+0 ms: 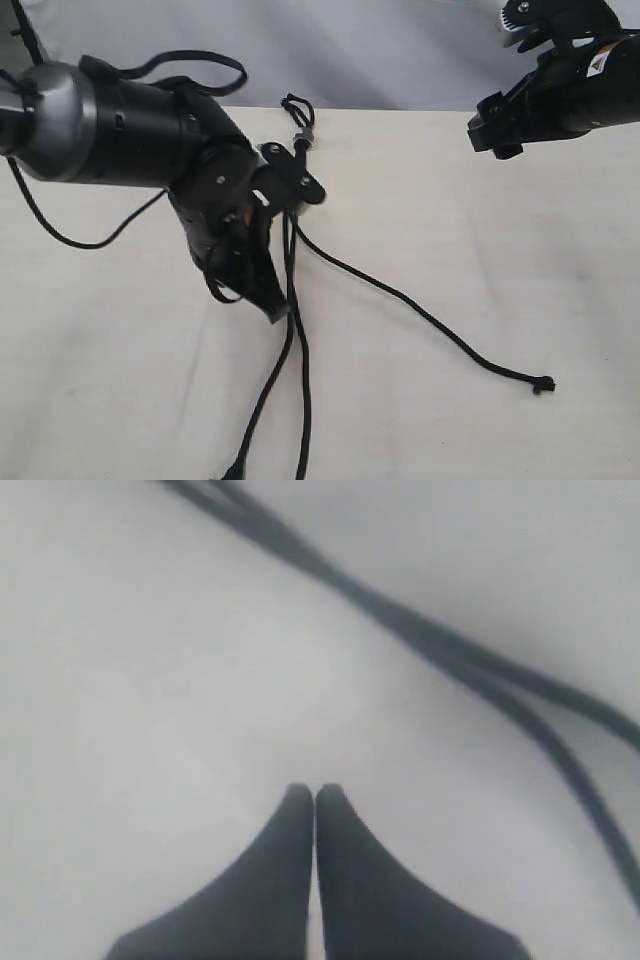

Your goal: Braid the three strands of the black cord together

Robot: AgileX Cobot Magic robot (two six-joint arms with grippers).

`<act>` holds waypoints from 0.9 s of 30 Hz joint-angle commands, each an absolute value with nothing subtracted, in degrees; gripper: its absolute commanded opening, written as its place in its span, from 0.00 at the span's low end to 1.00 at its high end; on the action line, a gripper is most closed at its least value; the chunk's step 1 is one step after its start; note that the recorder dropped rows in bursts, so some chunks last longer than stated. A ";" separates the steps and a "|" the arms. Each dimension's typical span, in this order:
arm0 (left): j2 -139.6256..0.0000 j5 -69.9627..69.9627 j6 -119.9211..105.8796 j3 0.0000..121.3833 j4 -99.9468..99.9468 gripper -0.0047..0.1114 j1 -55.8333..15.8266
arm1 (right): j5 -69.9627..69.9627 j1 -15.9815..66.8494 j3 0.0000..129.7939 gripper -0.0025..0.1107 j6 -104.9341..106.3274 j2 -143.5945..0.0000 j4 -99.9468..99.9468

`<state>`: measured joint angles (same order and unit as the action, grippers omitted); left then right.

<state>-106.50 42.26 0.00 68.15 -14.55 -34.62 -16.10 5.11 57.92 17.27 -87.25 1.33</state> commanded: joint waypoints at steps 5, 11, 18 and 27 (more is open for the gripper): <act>-105.98 40.58 2.23 64.88 -10.58 0.05 -27.32 | -15.53 4.73 57.83 0.71 17.38 -86.87 1.32; -105.98 39.63 -2.42 63.70 1.61 0.05 -30.52 | -15.33 4.73 57.83 0.71 17.38 -86.87 1.32; -105.98 36.79 -3.64 63.70 2.96 0.08 -39.36 | -15.33 4.73 57.83 0.71 17.38 -86.87 1.32; -108.32 36.23 5.97 63.70 -4.17 0.43 -41.30 | -15.69 4.73 57.83 0.71 17.38 -86.87 1.32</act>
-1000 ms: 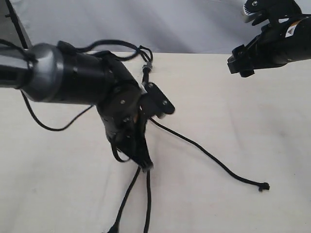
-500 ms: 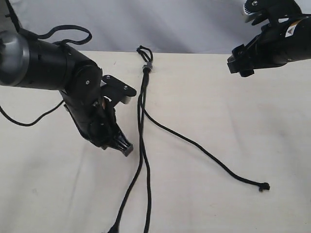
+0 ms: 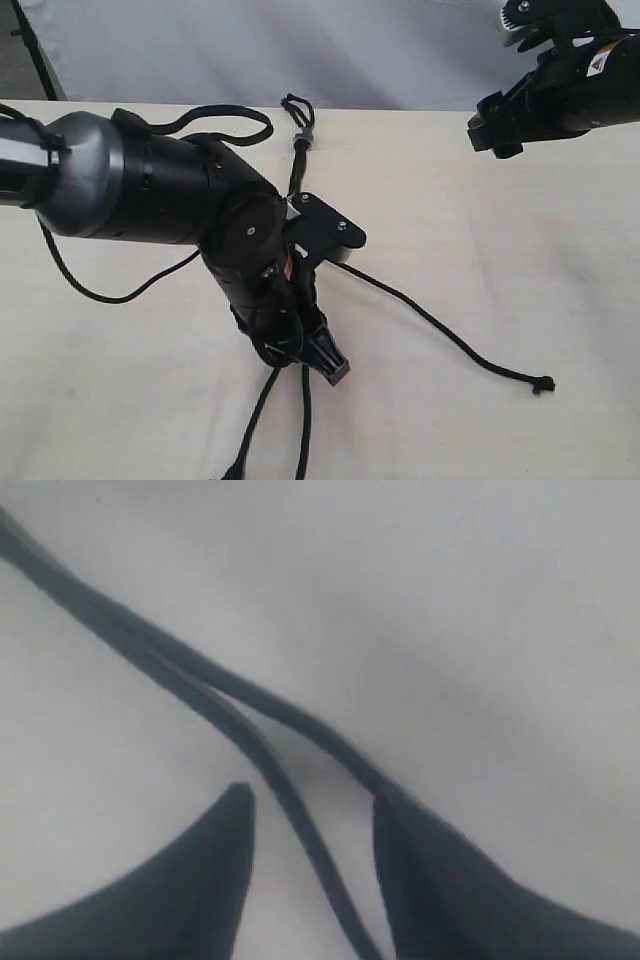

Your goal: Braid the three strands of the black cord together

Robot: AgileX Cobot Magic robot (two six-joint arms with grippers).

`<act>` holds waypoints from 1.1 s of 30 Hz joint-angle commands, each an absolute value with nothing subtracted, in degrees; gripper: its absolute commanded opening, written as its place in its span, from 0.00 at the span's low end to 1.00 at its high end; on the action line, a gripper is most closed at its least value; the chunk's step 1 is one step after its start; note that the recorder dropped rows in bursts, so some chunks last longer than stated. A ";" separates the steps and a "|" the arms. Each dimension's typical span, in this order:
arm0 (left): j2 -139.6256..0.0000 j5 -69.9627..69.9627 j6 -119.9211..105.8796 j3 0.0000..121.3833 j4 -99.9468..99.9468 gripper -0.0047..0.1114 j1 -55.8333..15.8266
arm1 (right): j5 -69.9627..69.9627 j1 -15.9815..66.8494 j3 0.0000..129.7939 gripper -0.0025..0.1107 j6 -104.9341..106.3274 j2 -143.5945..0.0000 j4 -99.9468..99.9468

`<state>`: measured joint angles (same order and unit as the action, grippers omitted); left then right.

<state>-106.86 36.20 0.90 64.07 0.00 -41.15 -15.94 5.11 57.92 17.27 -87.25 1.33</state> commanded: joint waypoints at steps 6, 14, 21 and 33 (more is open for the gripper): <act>-111.92 35.52 8.55 63.70 -4.45 0.41 -41.30 | -15.69 4.73 57.83 0.71 17.38 -86.87 1.32; -111.88 37.20 9.79 63.81 -12.13 0.04 -41.21 | -15.70 4.73 57.83 0.71 17.28 -86.87 1.32; -104.84 40.11 26.22 64.45 -31.39 0.04 -39.16 | -15.70 4.73 57.83 0.71 17.28 -86.87 0.37; -105.54 34.64 27.76 59.95 -29.41 0.04 -22.98 | -15.70 4.73 57.83 0.71 17.28 -86.98 0.00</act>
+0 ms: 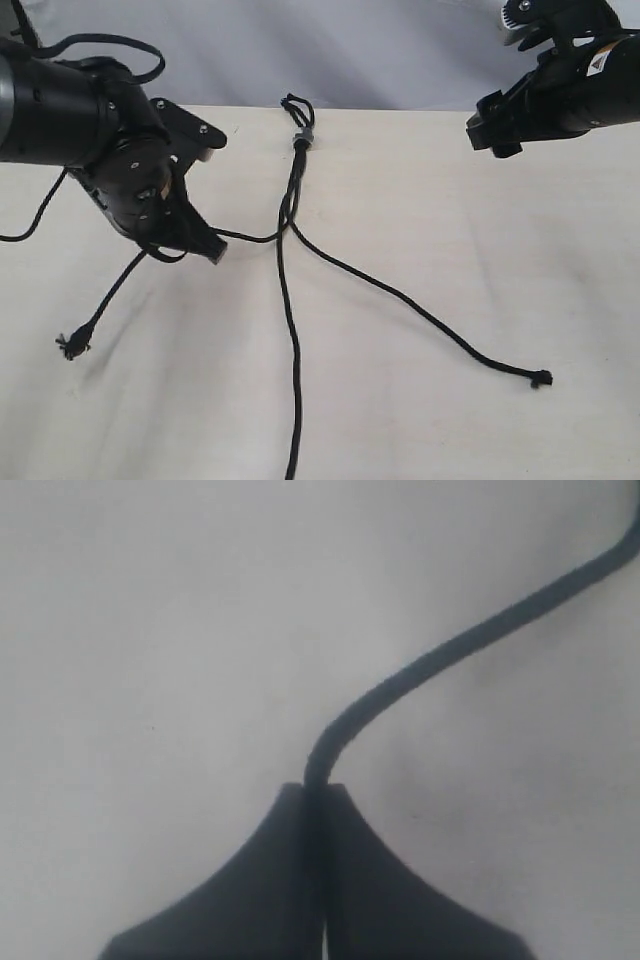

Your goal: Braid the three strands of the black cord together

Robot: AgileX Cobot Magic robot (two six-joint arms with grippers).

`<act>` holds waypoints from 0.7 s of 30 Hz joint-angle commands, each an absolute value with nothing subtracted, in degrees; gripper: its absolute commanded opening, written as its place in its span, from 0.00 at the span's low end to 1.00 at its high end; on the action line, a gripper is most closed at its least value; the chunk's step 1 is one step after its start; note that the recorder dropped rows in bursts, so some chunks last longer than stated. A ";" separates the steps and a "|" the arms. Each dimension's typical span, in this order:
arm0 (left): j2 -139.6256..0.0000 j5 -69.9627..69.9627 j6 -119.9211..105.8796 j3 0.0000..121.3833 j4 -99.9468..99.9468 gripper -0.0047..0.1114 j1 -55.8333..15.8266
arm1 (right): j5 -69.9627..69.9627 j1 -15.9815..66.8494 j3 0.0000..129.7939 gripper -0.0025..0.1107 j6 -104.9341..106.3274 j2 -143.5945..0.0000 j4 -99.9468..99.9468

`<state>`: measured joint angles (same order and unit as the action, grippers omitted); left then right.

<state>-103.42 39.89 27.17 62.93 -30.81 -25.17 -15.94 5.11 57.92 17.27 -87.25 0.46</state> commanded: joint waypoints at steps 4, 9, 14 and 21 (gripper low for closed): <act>-109.57 32.53 28.85 57.96 -26.74 0.04 -22.54 | -15.60 4.73 57.83 0.71 17.28 -87.01 0.00; -110.24 34.28 28.29 57.93 -25.45 0.10 -22.54 | -18.27 6.49 57.83 0.71 17.12 -87.01 -1.25; -109.15 35.01 26.48 57.93 -25.19 0.63 -22.54 | -18.77 15.63 57.94 0.71 17.12 -87.01 -1.50; -98.12 36.43 29.96 57.93 -35.08 0.66 -20.63 | -32.61 24.03 61.91 0.69 17.22 -87.01 -9.03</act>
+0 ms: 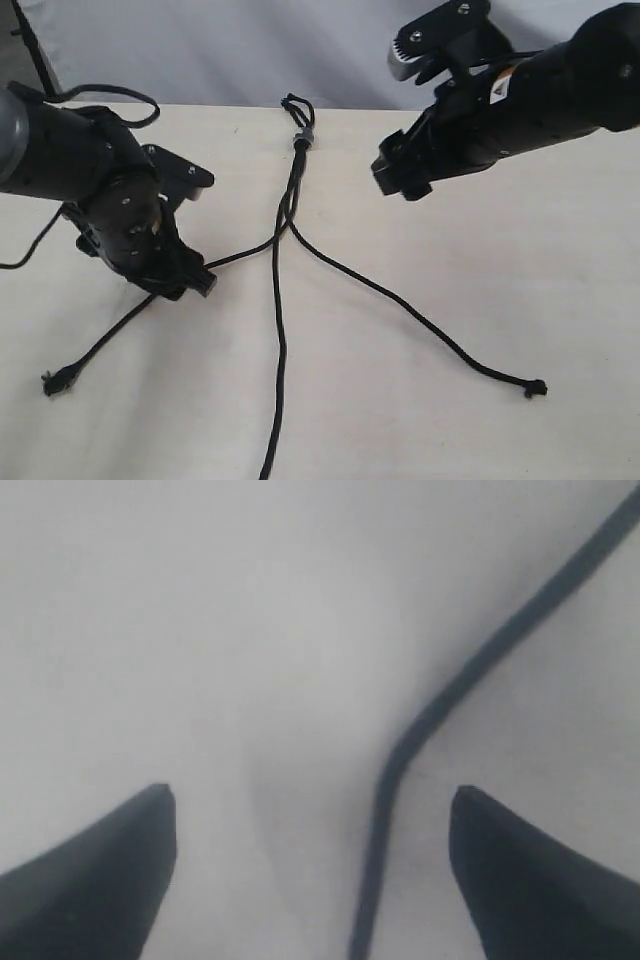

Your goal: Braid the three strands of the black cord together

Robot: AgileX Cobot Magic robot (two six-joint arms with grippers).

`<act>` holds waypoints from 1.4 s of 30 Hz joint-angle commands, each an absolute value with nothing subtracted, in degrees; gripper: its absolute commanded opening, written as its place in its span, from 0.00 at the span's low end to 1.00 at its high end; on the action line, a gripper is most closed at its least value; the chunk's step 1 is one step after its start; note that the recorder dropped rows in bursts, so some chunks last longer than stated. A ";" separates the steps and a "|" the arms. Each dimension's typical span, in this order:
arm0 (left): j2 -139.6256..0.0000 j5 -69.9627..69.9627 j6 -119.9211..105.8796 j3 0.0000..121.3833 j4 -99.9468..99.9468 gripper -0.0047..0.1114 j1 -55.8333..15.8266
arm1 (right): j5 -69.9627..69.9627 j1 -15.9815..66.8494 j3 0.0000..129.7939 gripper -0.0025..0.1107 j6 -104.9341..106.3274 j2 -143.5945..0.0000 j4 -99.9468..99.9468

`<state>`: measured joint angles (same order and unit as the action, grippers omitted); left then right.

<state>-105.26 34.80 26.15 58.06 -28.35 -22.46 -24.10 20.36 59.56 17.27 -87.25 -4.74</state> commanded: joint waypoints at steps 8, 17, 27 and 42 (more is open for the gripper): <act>-85.20 29.93 33.42 53.85 -32.75 0.15 -6.17 | -36.57 38.56 64.12 0.59 17.10 -97.19 -10.97; -85.08 20.58 31.80 51.03 -32.75 0.04 -6.05 | -36.87 40.92 70.56 0.59 6.36 -112.84 -5.33; -85.08 20.90 31.80 51.03 -32.75 0.04 -6.05 | -39.56 40.17 70.56 0.02 9.38 -113.46 3.31; -85.08 20.92 31.80 51.03 -32.24 0.04 -6.05 | -27.91 24.72 70.56 0.02 11.32 -117.36 18.92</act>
